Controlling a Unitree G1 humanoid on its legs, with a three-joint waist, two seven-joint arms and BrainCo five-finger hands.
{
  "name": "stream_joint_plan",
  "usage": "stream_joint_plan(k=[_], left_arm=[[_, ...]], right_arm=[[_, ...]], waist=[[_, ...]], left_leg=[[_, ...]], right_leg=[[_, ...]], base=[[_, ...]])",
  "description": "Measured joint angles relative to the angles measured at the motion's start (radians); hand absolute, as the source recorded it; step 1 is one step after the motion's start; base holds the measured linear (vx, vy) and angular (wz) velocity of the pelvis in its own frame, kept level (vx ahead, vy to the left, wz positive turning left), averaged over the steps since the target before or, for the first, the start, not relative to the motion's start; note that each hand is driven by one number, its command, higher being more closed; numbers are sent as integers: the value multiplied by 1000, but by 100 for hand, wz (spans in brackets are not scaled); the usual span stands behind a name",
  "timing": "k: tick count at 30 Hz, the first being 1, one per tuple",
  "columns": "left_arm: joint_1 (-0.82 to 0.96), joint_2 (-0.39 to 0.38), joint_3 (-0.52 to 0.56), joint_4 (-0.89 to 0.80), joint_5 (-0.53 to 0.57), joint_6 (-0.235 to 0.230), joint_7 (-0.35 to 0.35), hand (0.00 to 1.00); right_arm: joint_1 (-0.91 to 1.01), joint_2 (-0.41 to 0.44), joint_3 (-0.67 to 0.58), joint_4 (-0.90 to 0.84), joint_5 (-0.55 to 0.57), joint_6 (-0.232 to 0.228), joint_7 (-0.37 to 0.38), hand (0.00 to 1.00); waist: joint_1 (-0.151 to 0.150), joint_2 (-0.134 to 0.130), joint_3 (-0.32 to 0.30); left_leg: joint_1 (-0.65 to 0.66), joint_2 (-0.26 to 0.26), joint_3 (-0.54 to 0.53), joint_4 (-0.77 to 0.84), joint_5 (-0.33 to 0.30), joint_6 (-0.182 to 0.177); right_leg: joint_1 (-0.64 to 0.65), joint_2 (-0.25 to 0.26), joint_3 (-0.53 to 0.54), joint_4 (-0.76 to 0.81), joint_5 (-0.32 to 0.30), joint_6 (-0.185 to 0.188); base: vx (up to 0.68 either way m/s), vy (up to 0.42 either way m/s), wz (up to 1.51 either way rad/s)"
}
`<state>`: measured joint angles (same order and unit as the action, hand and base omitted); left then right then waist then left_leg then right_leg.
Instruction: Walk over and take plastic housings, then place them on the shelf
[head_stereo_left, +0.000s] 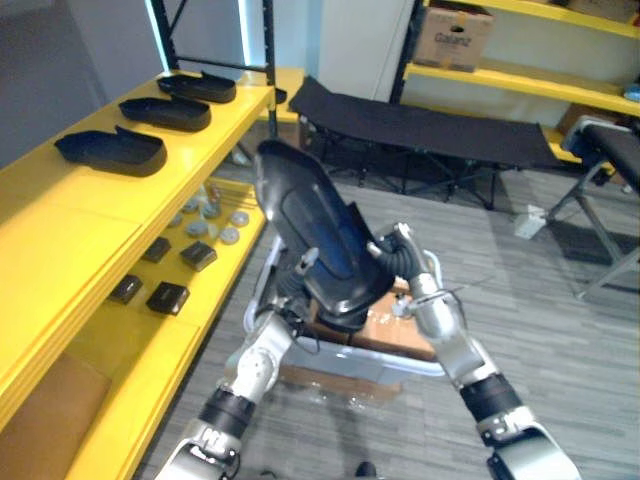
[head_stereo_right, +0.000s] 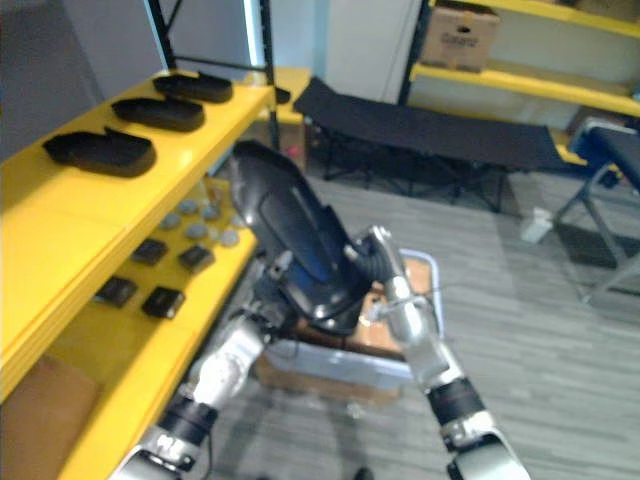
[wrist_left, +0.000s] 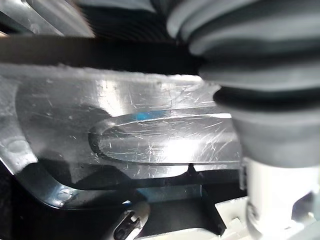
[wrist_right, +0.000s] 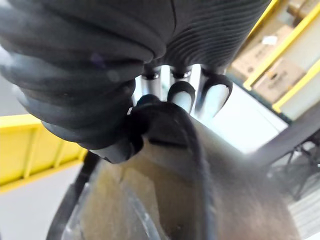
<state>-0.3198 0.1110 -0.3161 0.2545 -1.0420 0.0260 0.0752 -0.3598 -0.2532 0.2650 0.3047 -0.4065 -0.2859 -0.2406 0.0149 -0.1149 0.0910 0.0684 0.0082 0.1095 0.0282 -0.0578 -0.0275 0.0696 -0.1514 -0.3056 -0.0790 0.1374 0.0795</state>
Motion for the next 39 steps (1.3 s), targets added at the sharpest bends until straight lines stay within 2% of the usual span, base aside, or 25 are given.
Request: stream_joint_plan(k=[5, 11, 15, 17, 18, 24, 31, 35, 39], left_arm=[[0, 0, 0, 0, 12, -9, 38, 100], [0, 0, 0, -4, 187, -31, 70, 100], [0, 0, 0, -16, 238, -30, 75, 100], [-20, 0, 0, -21, 298, -32, 80, 100], [-29, 1, 0, -21, 305, -32, 84, 100], [-57, 11, -3, -27, 348, -32, 99, 100], [-74, 41, -9, -74, 434, -31, 114, 100], [-75, 41, -9, -132, 593, -33, 147, 100], [-81, 40, -11, -194, 776, -36, 179, 100]], right_arm=[[2, 13, 3, -7, 0, -22, -11, 100], [20, 15, 5, -9, 2, -24, -26, 100], [28, 14, 4, -11, 20, -25, -33, 100], [33, 12, 4, -12, 40, -33, -57, 100], [33, 12, 4, -12, 40, -33, -65, 0], [33, 9, 4, -13, 43, -21, -66, 0], [33, 10, 21, -8, 111, -7, -64, 0], [35, 11, 29, -3, 143, 4, -62, 0], [46, 20, 30, -3, 239, 1, -23, 0]], waist=[[-1, -4, -3], [-1, -4, -3], [-3, -4, -3], [-5, -4, -3], [-5, -4, -3], [-9, -5, -3], [-22, -5, -3], [-23, -5, -2], [-25, -5, -2]], left_leg=[[-1, 0, 0, 5, 0, 0], [-2, 0, 1, 10, -2, 1], [-2, 0, 4, 13, -4, 1], [-2, 0, 7, 19, -8, 1], [-3, 0, 7, 19, -9, 1], [-9, 1, 8, 37, -18, 2], [-20, 2, 8, 52, -25, 4], [-20, 2, 9, 52, -25, 4], [-20, 2, 10, 50, -26, 4]], right_leg=[[1, -1, 0, 0, 0, 0], [1, -1, 0, 0, 0, 0], [1, -1, 1, 0, 0, 0], [1, -1, 4, 0, 0, 0], [1, -1, 4, 0, 0, 0], [1, -1, 5, -1, 0, 0], [-2, -1, 6, -9, 2, -1], [-4, -1, 6, -9, 2, -1], [-5, -1, 7, -9, 2, -1]], base=[[0, 0, 0], [0, 0, 0], [2, 1, -1], [8, 5, -4], [0, 0, 0], [0, 0, 0], [0, 0, 0], [0, 0, 0], [0, 0, 0]])
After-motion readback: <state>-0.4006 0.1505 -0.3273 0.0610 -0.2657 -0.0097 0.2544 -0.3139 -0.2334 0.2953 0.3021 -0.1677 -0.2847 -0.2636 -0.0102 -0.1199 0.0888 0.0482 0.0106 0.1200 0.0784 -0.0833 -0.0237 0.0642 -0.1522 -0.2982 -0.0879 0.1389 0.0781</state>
